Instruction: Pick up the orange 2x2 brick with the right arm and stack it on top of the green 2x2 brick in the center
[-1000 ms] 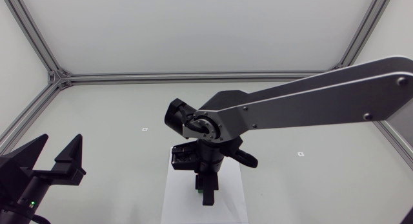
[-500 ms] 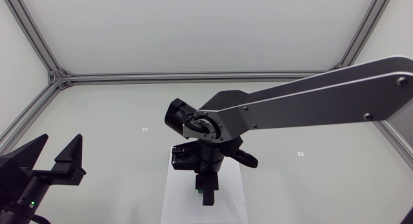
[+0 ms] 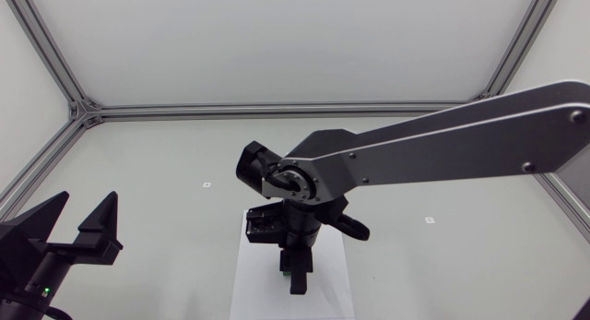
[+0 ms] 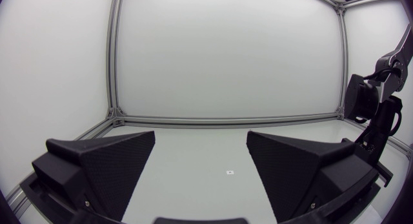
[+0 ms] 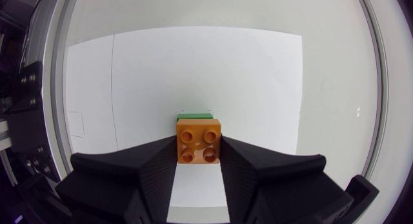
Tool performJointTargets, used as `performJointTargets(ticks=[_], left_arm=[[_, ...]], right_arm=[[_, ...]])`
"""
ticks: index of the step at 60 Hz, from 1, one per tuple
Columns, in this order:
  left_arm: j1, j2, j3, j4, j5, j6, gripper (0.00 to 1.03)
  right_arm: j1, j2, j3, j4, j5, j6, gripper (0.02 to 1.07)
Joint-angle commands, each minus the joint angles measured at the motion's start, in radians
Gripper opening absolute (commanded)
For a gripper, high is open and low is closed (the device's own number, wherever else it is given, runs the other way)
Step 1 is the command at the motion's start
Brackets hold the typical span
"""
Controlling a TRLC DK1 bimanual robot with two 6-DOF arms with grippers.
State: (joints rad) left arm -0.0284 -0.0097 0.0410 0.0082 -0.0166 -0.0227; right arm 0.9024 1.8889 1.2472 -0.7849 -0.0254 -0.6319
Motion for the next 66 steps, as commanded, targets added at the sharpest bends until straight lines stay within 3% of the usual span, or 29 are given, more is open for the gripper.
performJointTargets(ticks=[1, 66], left_arm=[[-0.001, -0.004, -0.041, -0.011, 0.003, 0.006, 0.99], [-0.001, -0.004, -0.041, -0.011, 0.003, 0.006, 0.99]], right_arm=[[0.012, 0.015, -0.051, -0.013, 0.002, 0.012, 0.08], [-0.02, 0.047, -0.065, 0.013, -0.028, 0.011, 0.08]])
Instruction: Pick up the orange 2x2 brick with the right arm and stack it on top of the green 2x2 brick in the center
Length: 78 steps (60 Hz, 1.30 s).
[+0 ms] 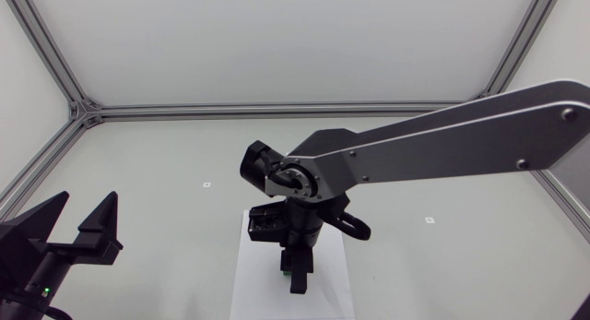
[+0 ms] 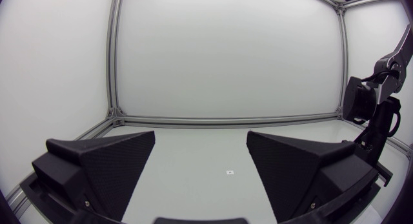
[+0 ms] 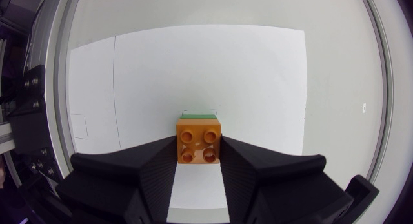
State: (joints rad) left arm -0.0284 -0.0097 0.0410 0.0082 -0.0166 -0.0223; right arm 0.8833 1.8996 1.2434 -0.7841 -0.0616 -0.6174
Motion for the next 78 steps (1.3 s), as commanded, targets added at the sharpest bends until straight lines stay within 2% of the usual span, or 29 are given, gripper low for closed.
performJointTargets(ticks=[1, 14, 28, 61, 78], left_arm=[[-0.001, -0.004, -0.041, -0.011, 0.003, 0.005, 0.99], [-0.001, -0.004, -0.041, -0.011, 0.003, 0.005, 0.99], [-0.001, -0.004, -0.041, -0.011, 0.003, 0.005, 0.99], [-0.001, -0.004, -0.041, -0.011, 0.003, 0.005, 0.99], [-0.001, -0.004, -0.041, -0.011, 0.003, 0.005, 0.99]], right_arm=[[-0.001, 0.035, -0.064, 0.016, 0.009, -0.002, 0.08], [0.026, 0.033, -0.056, 0.011, 0.057, 0.021, 0.08], [0.032, 0.067, -0.029, -0.012, 0.063, 0.016, 0.08], [0.005, 0.067, -0.061, 0.025, 0.006, -0.018, 0.08], [0.026, 0.081, -0.064, 0.043, 0.065, -0.001, 0.08]])
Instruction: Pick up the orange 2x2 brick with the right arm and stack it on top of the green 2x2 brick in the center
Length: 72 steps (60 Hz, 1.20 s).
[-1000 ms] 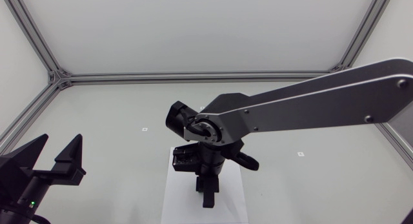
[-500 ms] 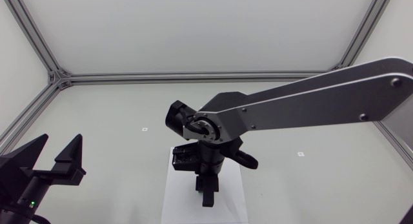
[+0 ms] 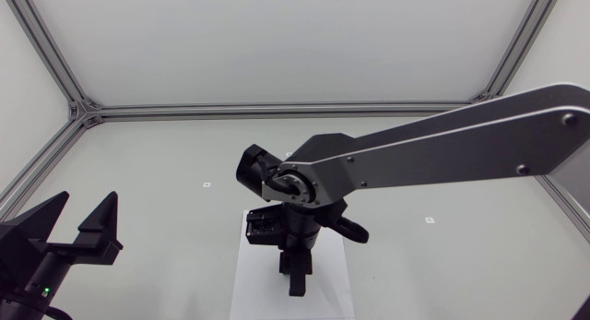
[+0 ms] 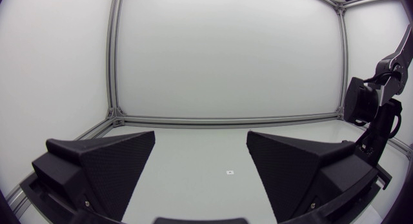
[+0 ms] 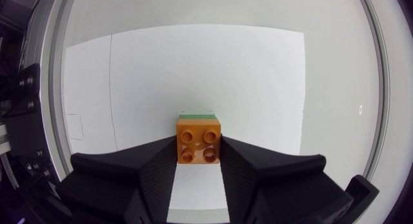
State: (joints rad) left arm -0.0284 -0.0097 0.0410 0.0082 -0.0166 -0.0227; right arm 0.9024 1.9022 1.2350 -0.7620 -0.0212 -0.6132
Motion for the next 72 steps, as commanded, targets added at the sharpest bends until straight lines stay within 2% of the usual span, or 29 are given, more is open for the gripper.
performJointTargets(ticks=[1, 72], left_arm=[[-0.001, -0.004, -0.041, -0.011, 0.003, 0.006, 0.99], [-0.001, -0.004, -0.041, -0.011, 0.003, 0.006, 0.99]], right_arm=[[0.007, 0.081, -0.052, 0.018, 0.024, -0.005, 0.08], [0.006, 0.06, -0.019, -0.022, -0.006, -0.014, 0.1]])
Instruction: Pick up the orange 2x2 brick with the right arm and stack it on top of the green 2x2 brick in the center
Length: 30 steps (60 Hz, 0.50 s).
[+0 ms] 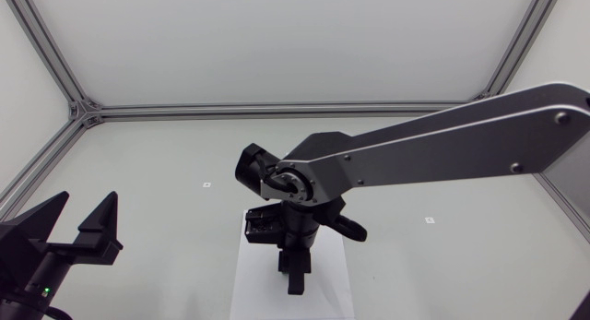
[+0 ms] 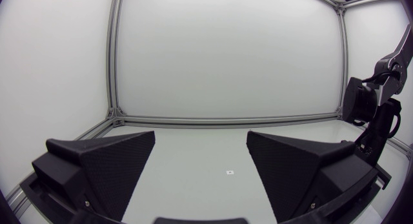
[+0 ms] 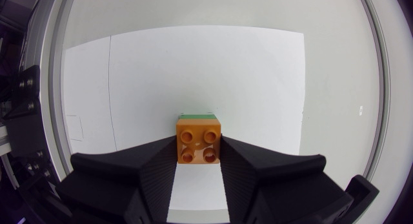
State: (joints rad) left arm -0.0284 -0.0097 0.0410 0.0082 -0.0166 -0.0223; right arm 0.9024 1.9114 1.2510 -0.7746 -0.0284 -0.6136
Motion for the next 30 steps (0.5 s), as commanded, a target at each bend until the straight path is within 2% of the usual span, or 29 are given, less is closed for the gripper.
performJointTargets(ticks=[1, 8, 14, 20, 30], left_arm=[[-0.001, -0.004, -0.041, -0.011, 0.003, 0.005, 0.99], [-0.001, -0.004, -0.041, -0.011, 0.003, 0.007, 0.99], [-0.001, -0.004, -0.041, -0.011, 0.003, 0.005, 0.99], [-0.001, -0.004, -0.041, -0.011, 0.003, 0.005, 0.99], [-0.001, -0.004, -0.041, -0.011, 0.003, 0.005, 0.99]], right_arm=[[0.006, 0.049, -0.035, -0.009, 0.001, -0.014, 0.1], [0.006, 0.049, -0.03, -0.009, 0.001, -0.012, 0.2], [0.006, 0.049, -0.027, -0.009, 0.001, -0.011, 0.22], [0.004, 0.048, -0.025, -0.009, 0.002, -0.009, 0.36], [0.004, 0.049, -0.022, -0.009, 0.001, -0.009, 0.42]])
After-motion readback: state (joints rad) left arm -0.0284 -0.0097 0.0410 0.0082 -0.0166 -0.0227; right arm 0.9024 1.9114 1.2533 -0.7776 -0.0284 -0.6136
